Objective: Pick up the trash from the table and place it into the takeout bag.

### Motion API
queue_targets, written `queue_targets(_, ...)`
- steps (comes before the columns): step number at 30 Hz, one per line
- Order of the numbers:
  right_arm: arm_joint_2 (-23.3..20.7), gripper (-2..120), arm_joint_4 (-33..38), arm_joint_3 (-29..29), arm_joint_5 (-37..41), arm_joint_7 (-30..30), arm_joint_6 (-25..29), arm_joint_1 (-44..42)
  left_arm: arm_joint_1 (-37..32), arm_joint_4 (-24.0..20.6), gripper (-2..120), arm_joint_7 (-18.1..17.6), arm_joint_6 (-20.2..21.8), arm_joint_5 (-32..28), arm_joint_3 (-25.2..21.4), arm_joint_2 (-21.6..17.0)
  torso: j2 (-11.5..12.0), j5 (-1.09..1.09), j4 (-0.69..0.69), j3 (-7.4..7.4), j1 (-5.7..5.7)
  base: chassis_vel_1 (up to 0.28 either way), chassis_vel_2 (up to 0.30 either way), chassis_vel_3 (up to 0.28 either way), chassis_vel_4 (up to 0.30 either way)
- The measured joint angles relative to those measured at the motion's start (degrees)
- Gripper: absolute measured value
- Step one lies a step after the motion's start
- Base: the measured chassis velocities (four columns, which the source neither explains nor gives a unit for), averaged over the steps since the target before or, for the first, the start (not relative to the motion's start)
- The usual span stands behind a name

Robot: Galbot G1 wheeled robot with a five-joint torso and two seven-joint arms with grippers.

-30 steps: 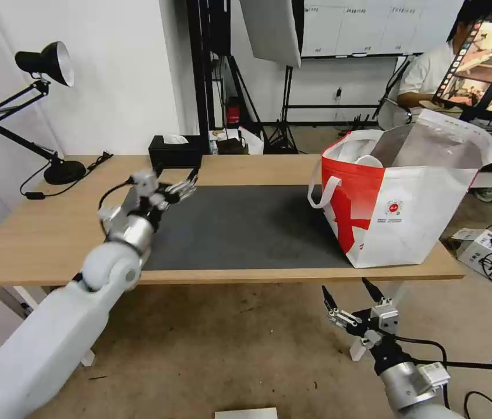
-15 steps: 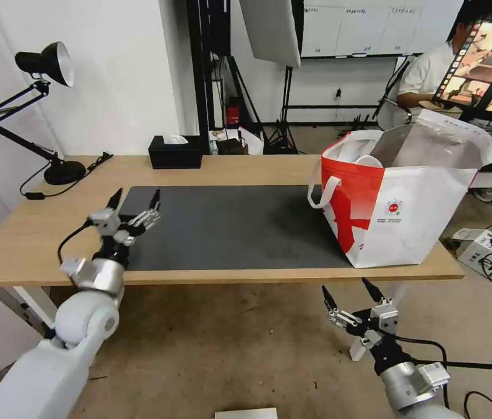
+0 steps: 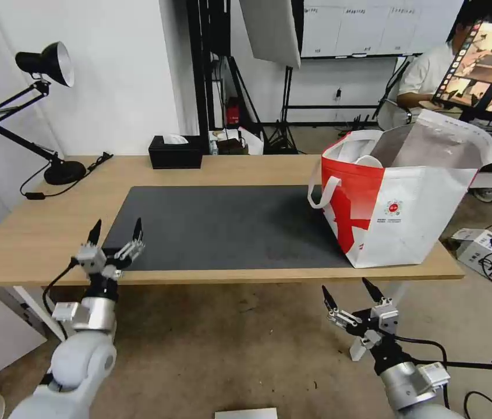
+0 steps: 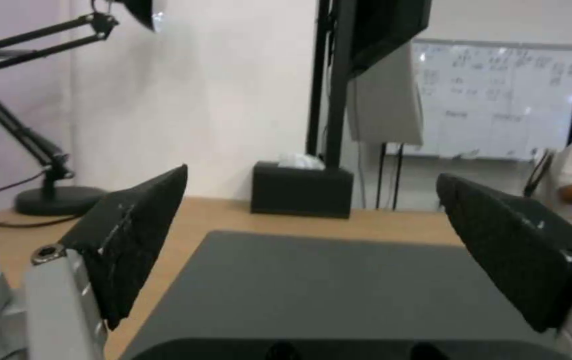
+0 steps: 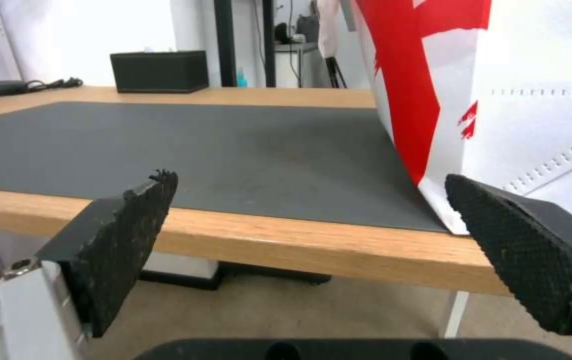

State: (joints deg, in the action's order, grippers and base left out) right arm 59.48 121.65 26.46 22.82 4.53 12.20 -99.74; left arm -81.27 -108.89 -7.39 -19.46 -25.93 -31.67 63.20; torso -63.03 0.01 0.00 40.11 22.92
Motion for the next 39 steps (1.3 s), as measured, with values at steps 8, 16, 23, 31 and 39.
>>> queue_targets(8, 0.0, 100, 0.0, 0.0, 0.0, 0.0, 0.0, 0.0, -5.6, -1.4, 100, 1.9, 4.2, 0.9, -4.1, -0.4, 0.0, 0.00, -0.01, 0.00, 0.00, 0.000, 0.000, 0.000, 0.000)
queue_targets(16, 0.0, 100, 0.0, 0.0, 0.0, 0.0, 0.0, 0.0, -10.3, -3.4, 100, 2.9, 10.7, 1.4, -6.9, -0.3, 0.0, -0.01, -0.01, 0.00, 0.00, 0.000, 0.000, 0.000, 0.000)
queue_targets(23, 0.0, 100, 0.0, 0.0, 0.0, 0.0, 0.0, 0.0, -12.6, -4.1, 100, 2.6, 12.2, 1.8, -7.9, 1.8, 0.0, -0.01, -0.01, 0.00, 0.00, 0.000, 0.000, 0.000, 0.000)
queue_targets(31, 0.0, 100, 0.0, 0.0, 0.0, 0.0, 0.0, 0.0, -15.2, -5.6, 100, 1.9, 14.0, 1.5, -8.3, 3.3, 0.0, -0.01, 0.00, 0.00, 0.00, 0.000, 0.000, 0.000, 0.000)
queue_targets(39, 0.0, 100, 0.0, 0.0, 0.0, 0.0, 0.0, 0.0, -17.2, -6.2, 100, 2.3, 14.0, 1.6, -9.1, 4.1, 0.0, -0.01, 0.00, 0.00, 0.00, 0.000, 0.000, 0.000, 0.000)
